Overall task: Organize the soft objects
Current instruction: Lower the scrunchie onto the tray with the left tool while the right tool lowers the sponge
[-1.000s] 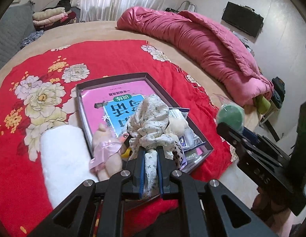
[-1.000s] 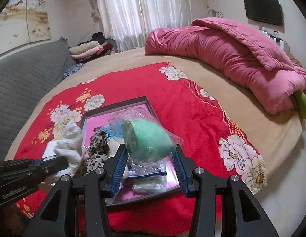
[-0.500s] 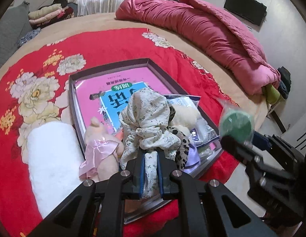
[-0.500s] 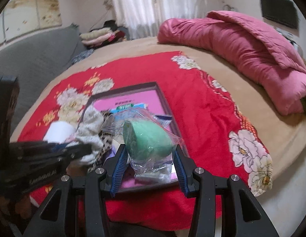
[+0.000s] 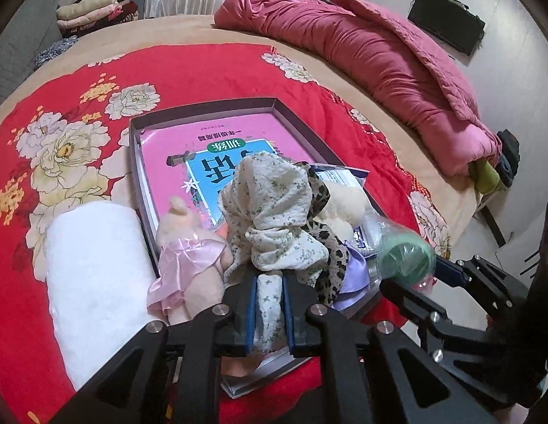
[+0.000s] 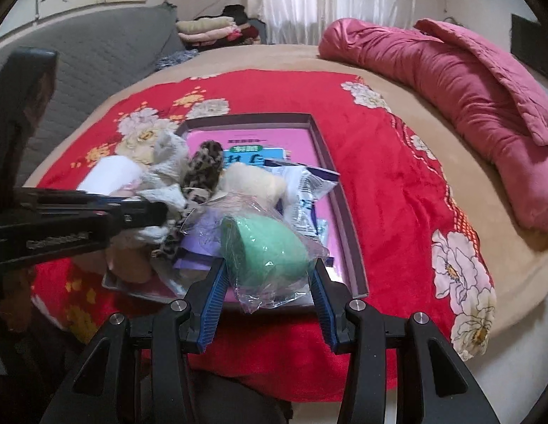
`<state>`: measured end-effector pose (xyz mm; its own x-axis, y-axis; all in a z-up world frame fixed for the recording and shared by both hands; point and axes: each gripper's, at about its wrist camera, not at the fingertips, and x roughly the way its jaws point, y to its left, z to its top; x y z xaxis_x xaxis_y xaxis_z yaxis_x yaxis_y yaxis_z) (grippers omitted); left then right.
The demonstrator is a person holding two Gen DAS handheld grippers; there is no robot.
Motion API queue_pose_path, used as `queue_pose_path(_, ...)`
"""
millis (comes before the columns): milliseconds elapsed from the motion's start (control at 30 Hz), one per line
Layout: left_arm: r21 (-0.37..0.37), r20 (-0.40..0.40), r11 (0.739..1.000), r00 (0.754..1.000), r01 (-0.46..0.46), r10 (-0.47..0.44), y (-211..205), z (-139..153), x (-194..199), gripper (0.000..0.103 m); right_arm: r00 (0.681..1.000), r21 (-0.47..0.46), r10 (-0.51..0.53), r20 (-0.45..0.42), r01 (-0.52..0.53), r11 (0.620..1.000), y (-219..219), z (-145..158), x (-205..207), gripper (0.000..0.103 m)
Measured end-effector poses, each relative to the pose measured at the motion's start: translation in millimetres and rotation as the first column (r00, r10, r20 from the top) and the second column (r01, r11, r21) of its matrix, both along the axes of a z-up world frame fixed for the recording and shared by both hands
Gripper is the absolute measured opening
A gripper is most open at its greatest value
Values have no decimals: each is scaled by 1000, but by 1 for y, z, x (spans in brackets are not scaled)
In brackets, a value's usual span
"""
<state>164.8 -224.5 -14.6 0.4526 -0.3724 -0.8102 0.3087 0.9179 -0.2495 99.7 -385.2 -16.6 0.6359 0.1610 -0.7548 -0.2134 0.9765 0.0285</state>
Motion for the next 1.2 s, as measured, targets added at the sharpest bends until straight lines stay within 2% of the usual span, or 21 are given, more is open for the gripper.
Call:
queue_pose_path(200,-7,3,1000,1000,11,-11,0,4,-3,21,996,66,-90,22,88,994,-17,4,4,48)
queue_pose_path(367,-16,22,1000,1000,3,-2,2,10,-7,35,1000,54,-16,9,15,998,-9,1,3,48)
queue_pose_path(433,-23,32,1000,999,1,0,3,13,-8,40,1000,30,-16,19,15,999,-5,2,3,48)
queue_pose_path(500,-32,35,999,999,4,-3,4,15,-9,43,999,34,-40,28,39,999,-8,3,3,48)
queue_pose_path(667,-35,54,999,999,2,0,9,20,-15,51,981,86,-191,39,187,979,-34,6,5,49)
queue_pose_path(833,-62,57,998,998,-7,11,16,23,-20,51,968,118,-251,21,247,962,-46,3,12,49)
queue_pose_path(1067,-63,68,998,998,-4,8,16,25,-21,51,952,145,-304,30,297,944,-48,11,36,49)
queue_pose_path(1200,-60,73,998,997,-3,7,17,26,-22,51,951,134,-310,-8,308,942,-44,8,56,49)
